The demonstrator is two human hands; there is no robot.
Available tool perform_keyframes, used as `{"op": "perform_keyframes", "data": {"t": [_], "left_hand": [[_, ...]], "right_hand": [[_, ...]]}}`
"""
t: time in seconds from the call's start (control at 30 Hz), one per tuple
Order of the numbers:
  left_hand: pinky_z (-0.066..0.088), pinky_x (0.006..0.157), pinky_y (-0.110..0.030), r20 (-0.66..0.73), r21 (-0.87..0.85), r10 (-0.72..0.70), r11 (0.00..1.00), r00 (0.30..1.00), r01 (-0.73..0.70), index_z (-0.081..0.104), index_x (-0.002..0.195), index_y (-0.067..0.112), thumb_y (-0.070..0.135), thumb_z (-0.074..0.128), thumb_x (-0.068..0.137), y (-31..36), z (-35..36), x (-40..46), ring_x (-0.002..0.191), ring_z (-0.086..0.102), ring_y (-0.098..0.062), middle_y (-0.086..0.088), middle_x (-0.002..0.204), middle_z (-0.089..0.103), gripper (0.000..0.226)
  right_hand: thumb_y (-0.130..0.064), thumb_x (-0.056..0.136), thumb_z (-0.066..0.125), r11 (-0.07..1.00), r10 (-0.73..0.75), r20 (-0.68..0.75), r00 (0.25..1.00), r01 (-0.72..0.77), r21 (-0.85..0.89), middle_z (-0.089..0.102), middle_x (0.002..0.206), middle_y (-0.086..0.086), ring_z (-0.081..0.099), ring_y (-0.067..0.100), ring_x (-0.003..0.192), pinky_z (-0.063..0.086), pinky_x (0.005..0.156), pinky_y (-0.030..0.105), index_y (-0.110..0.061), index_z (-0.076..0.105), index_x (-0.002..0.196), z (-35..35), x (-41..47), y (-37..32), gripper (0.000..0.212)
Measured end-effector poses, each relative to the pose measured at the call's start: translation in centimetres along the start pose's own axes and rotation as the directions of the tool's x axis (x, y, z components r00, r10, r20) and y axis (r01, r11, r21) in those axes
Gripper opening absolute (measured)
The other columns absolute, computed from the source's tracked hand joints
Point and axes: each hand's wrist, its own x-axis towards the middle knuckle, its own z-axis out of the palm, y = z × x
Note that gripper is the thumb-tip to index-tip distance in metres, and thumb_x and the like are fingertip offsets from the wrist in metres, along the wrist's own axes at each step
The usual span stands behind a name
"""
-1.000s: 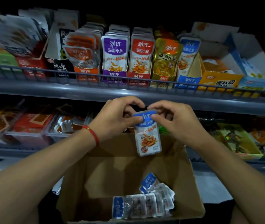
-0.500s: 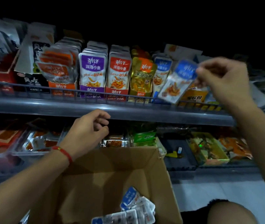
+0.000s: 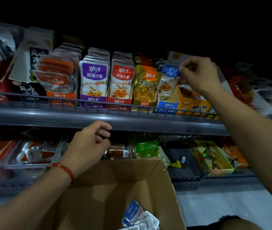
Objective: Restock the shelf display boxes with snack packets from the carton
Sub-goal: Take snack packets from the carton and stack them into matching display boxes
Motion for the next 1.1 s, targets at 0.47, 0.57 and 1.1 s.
{"op": "perform_keyframes", "data": {"t": [0.47, 0.57, 1.1], "left_hand": [[0.049, 0.069, -0.014, 0.014, 0.077, 0.036, 0.996, 0.999, -0.037, 0.056, 0.119, 0.034, 0.013, 0.065, 0.093, 0.0, -0.2, -0.4, 0.090, 0.061, -0.004, 0.016, 0.106, 0.060, 0.034], [0.049, 0.070, -0.013, 0.016, 0.095, 0.049, 0.994, 0.999, -0.050, 0.054, 0.119, 0.036, 0.014, 0.066, 0.093, 0.0, -0.2, -0.4, 0.091, 0.060, -0.004, 0.017, 0.107, 0.059, 0.036], [0.053, 0.076, -0.020, 0.099, 0.202, 0.093, 0.973, 0.991, -0.112, 0.053, 0.119, 0.038, 0.018, 0.066, 0.092, -0.8, 0.1, -1.0, 0.092, 0.059, -0.003, 0.019, 0.107, 0.057, 0.036]], "right_hand": [[-0.024, 0.096, 0.069, 0.996, 0.032, -0.041, 0.999, -0.035, -0.079, 0.073, 0.103, 0.004, 0.070, 0.018, 0.089, 0.061, 0.086, 0.042, -0.016, 0.070, 0.110, 2.6, 0.9, 0.3, 0.016], [-0.023, 0.096, 0.068, 0.993, 0.039, -0.088, 0.995, -0.048, -0.112, 0.072, 0.107, 0.006, 0.069, 0.020, 0.096, 0.059, 0.087, 0.040, -0.013, 0.071, 0.112, 3.1, 1.0, 0.1, 0.019], [-0.012, 0.094, 0.060, 0.967, -0.150, -0.139, 0.979, 0.116, -0.225, 0.060, 0.123, 0.012, 0.059, 0.019, 0.101, 0.039, 0.086, 0.022, -0.010, 0.066, 0.124, 2.4, -1.3, -1.1, 0.031]]}}
